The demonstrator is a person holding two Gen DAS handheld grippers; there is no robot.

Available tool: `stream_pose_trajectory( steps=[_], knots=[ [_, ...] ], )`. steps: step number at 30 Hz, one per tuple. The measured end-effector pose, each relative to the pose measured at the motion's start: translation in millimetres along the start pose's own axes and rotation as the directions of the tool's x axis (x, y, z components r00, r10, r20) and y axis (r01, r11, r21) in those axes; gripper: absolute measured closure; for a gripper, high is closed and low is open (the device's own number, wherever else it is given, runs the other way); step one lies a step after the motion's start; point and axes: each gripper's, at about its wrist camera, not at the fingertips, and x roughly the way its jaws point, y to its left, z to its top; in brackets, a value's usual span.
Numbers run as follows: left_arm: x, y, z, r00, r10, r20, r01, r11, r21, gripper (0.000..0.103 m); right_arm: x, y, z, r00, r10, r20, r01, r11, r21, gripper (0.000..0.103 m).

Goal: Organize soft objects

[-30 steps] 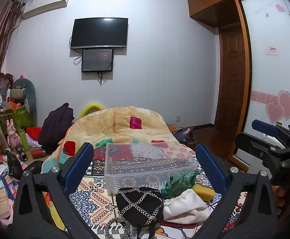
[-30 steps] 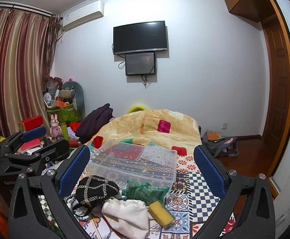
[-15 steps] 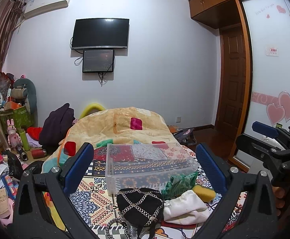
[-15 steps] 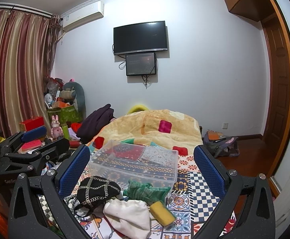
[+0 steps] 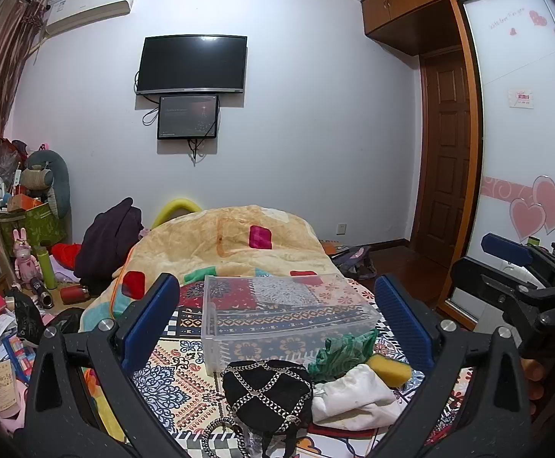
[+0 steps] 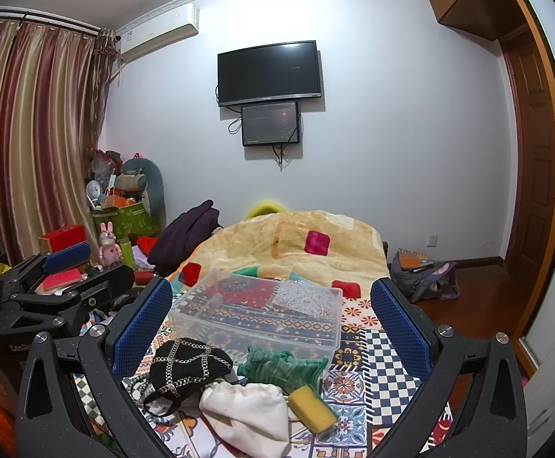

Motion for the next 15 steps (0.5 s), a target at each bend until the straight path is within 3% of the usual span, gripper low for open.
stream_pose_trajectory(
  steps=[9, 15],
  knots=[
    [1, -3, 2, 1.0, 0.001, -0.016, -0.001, 1.0, -0.004, 0.0, 0, 1, -1, 1.0, 0.002, -0.002, -0.002, 1.0, 0.001, 0.0],
    [17, -1, -3, 0.994, 0.003, -0.11, -0.002, 1.0, 0.002, 0.0, 10, -6, -3, 0.999, 0.001, -0.044, -0.001, 1.0, 0.008, 0.0]
  ],
)
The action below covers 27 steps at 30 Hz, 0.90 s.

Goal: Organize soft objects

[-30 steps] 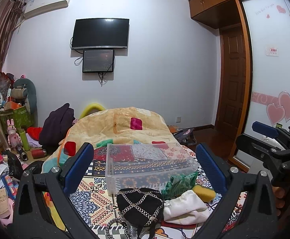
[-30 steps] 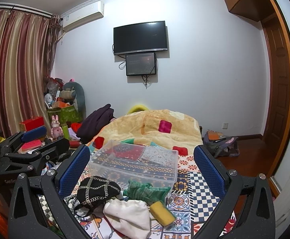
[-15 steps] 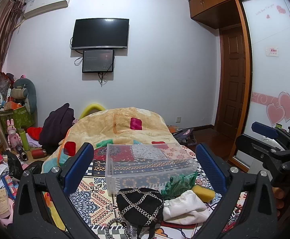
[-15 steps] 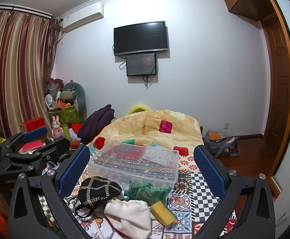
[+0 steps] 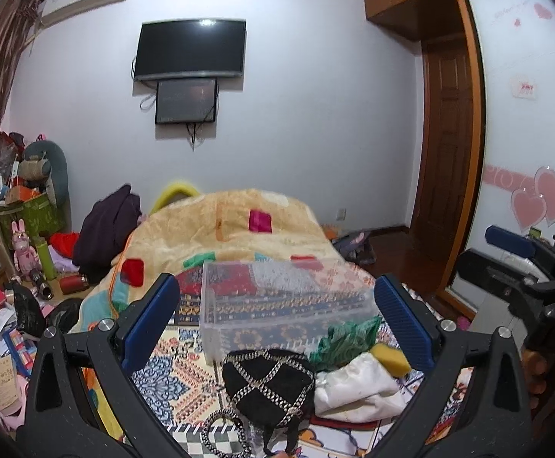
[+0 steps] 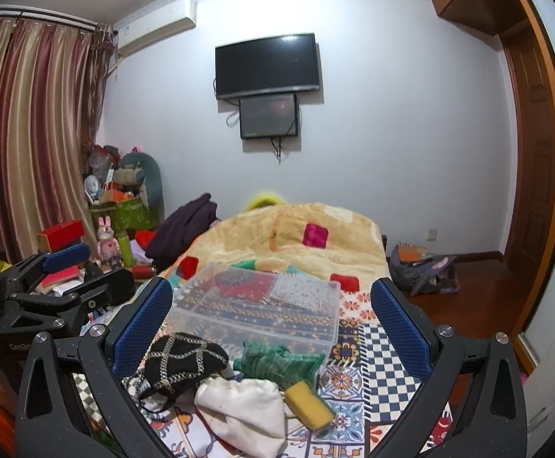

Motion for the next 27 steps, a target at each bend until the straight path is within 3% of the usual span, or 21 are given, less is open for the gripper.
stream_pose_trajectory(
  steps=[8, 13, 17, 23, 27],
  knots=[
    [34, 6, -26, 0.991, -0.05, -0.126, 0.048, 0.999, -0.017, 0.0, 33, -32, -21, 0.98, 0.028, -0.199, -0.019, 0.999, 0.051, 0.0],
    [57, 8, -45, 0.972, -0.015, -0.233, 0.025, 0.999, 0.04, 0.0, 49, -51, -43, 0.954, 0.035, -0.299, -0.007, 0.996, 0.092, 0.0],
    [72, 21, -56, 0.959, 0.011, -0.283, -0.004, 1.0, 0.024, 0.0, 57, -58, -58, 0.931, 0.038, -0.362, -0.002, 0.995, 0.101, 0.003],
    [94, 44, -68, 0.934, 0.036, -0.355, -0.048, 0.999, -0.024, 0.017, 76, -62, -78, 0.887, 0.064, -0.456, -0.021, 0.995, 0.098, 0.021],
    [109, 50, -81, 0.913, 0.029, -0.408, -0.056, 0.997, -0.054, 0.03, 90, -61, -88, 0.853, 0.094, -0.513, -0.042, 0.993, 0.112, 0.039]
  ],
)
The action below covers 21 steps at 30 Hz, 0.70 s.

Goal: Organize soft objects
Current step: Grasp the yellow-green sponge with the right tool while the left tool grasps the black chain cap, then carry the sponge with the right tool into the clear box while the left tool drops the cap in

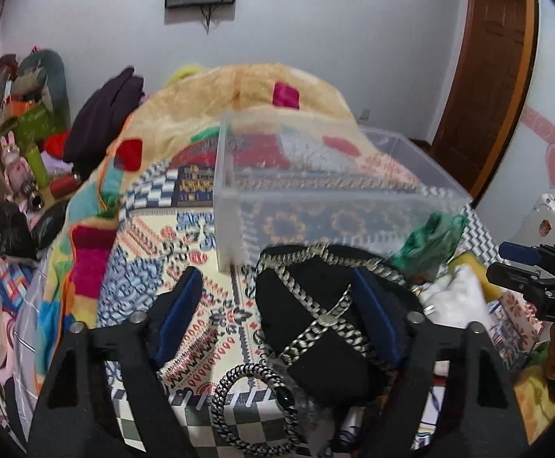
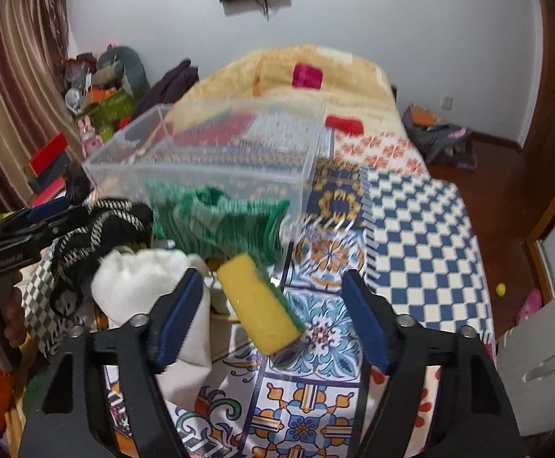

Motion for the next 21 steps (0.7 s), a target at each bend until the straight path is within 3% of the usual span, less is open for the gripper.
stream_pose_trajectory(
  steps=[7, 9, 15, 21],
  knots=[
    [10, 1, -6, 0.999, -0.04, -0.034, 0.041, 0.999, 0.0, 0.051, 13, 2, -8, 0.996, 0.055, -0.072, -0.056, 0.998, -0.006, 0.066],
    [12, -1, -5, 0.996, -0.082, -0.044, 0.081, 0.997, -0.02, 0.068, 12, 3, -9, 0.996, 0.053, -0.07, -0.054, 0.998, -0.012, 0.069],
    [2, -2, -3, 0.996, -0.088, -0.015, 0.088, 0.996, 0.002, 0.09, 3, 0, -7, 0.997, 0.064, -0.037, -0.064, 0.998, -0.004, 0.073],
    [-26, -7, 2, 0.992, -0.114, 0.048, 0.113, 0.993, 0.02, 0.093, -17, 4, 4, 0.998, 0.059, 0.027, -0.059, 0.998, -0.023, 0.074]
  ],
)
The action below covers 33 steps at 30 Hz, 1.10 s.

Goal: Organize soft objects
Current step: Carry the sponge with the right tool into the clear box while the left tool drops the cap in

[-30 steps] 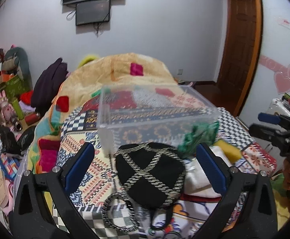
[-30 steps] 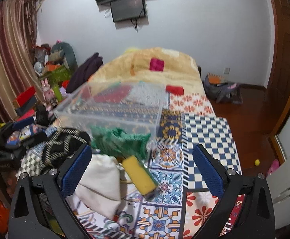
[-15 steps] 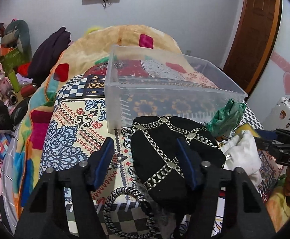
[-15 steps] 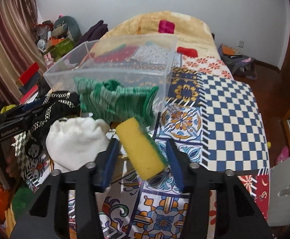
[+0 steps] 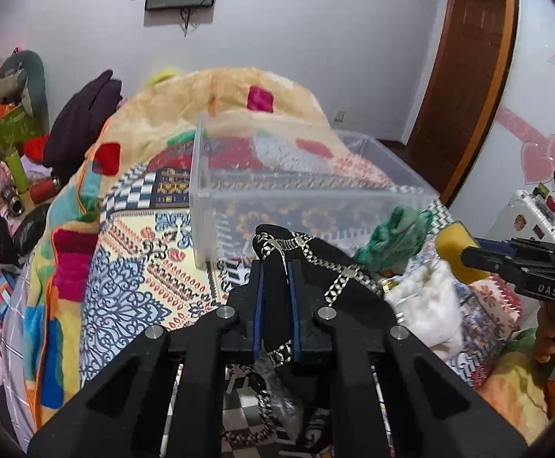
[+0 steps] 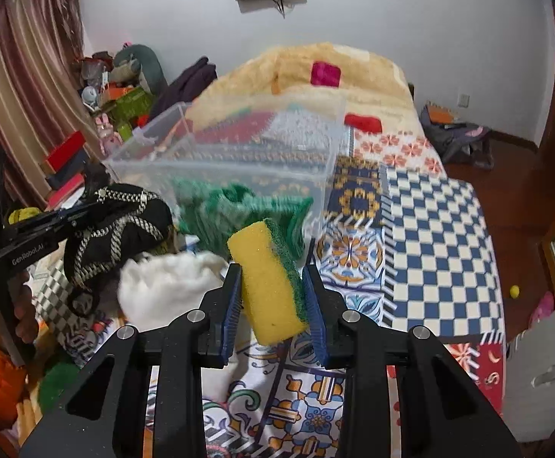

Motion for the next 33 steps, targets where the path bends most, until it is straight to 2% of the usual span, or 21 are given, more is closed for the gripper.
stream_pose_trajectory(
  steps=[12, 17, 25, 33],
  knots=[
    [-48, -9, 45, 0.986, -0.055, 0.157, 0.051, 0.998, 0.03, 0.094, -32, 14, 37, 0.989, -0.008, 0.148, 0.012, 1.0, -0.027, 0.074],
    [-53, -6, 73, 0.976, -0.023, 0.218, 0.013, 0.999, 0.045, 0.094, -28, 19, 59, 0.982, -0.007, 0.188, 0.014, 0.999, -0.035, 0.074],
    [-34, 6, 109, 0.965, 0.017, 0.263, -0.027, 0.999, 0.036, 0.094, -1, 21, 91, 0.98, -0.021, 0.197, 0.027, 0.999, -0.026, 0.074],
    [18, 18, 128, 0.977, -0.011, 0.213, 0.015, 1.0, -0.015, 0.094, 39, 18, 100, 0.99, -0.024, 0.138, 0.026, 1.0, -0.009, 0.074]
  ],
)
